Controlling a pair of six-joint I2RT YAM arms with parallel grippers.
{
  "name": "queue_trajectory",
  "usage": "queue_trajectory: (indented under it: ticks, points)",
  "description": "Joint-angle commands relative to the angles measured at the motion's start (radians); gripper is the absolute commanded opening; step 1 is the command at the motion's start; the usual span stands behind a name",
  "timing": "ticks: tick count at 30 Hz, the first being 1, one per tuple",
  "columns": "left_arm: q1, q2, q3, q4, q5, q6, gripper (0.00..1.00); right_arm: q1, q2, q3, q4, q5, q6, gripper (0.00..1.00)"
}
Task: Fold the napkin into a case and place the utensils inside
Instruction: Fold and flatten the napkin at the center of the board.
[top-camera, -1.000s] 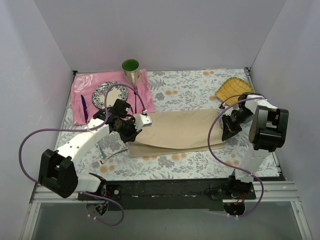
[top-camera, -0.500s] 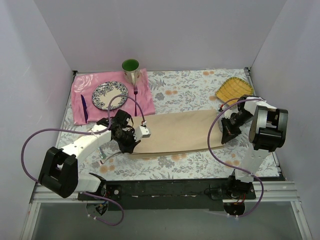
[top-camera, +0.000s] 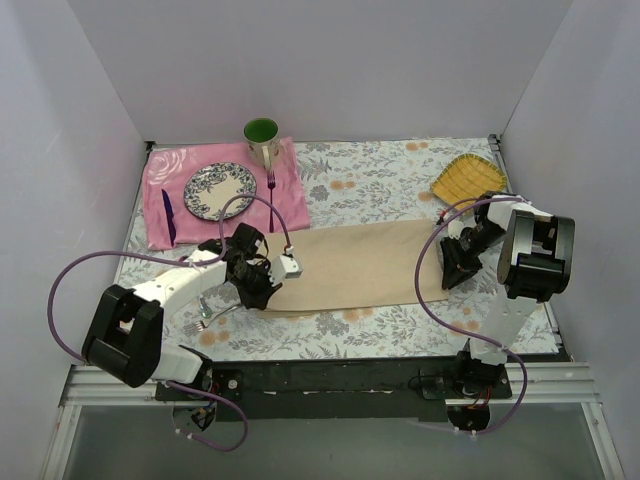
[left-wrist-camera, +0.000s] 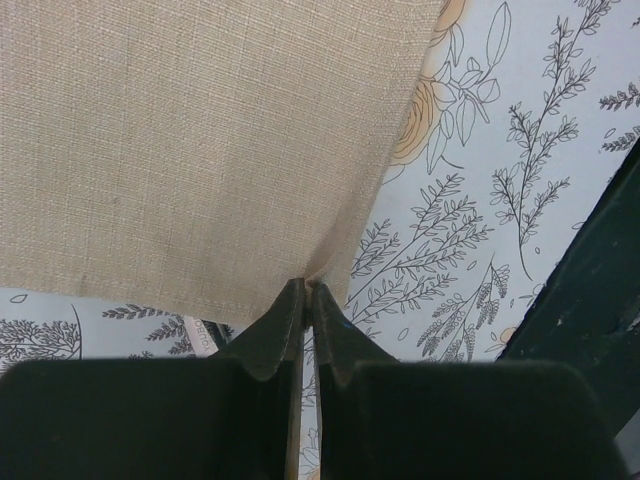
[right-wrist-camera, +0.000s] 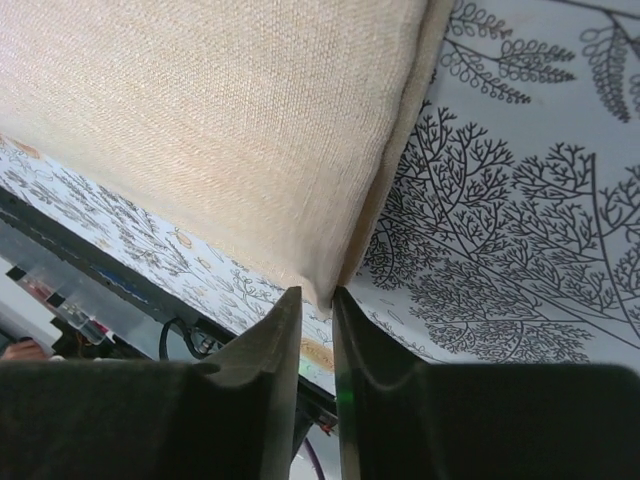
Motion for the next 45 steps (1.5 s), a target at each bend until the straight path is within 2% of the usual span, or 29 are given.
queue_trajectory:
  ticks: [1,4,9,12,18,22,26,31,38,42,45]
  points:
    - [-0.009,0.003,-0.016,0.016,0.002,-0.005,0.03,-0.002,-0.027,0.056,-0.028,0.007,-0.019,0.33]
    - [-0.007,-0.004,-0.016,-0.003,0.011,0.005,0.09,-0.003,-0.040,0.104,-0.048,0.015,-0.025,0.41]
    - [-0.007,-0.066,0.026,-0.092,0.074,0.028,0.31,-0.003,-0.051,0.200,-0.106,-0.035,-0.053,0.42]
    - [-0.009,-0.069,0.069,-0.142,0.114,0.006,0.36,0.003,-0.031,0.240,-0.130,-0.101,-0.053,0.41]
    - [0.045,-0.064,0.093,-0.066,0.125,-0.122,0.24,0.058,-0.027,0.179,-0.086,-0.189,-0.059,0.35]
    - [0.048,-0.054,0.024,0.017,0.073,-0.172,0.16,0.112,-0.048,0.115,-0.010,-0.210,-0.045,0.33]
    - [0.046,-0.006,0.000,0.088,0.036,-0.185,0.16,0.158,-0.073,0.024,0.112,-0.172,0.007,0.31]
    - [0.028,0.042,-0.034,0.134,0.002,-0.154,0.16,0.153,-0.074,-0.094,0.211,-0.074,0.009,0.29]
    - [-0.013,0.032,-0.082,0.140,-0.050,-0.076,0.15,0.142,-0.187,-0.255,0.199,-0.032,-0.045,0.29]
    - [-0.013,-0.017,-0.092,0.080,-0.006,0.034,0.14,0.138,-0.238,-0.206,0.121,-0.058,-0.094,0.28]
    - [-0.013,-0.073,-0.071,0.060,0.022,0.045,0.15,0.135,-0.258,-0.124,0.051,-0.131,-0.157,0.29]
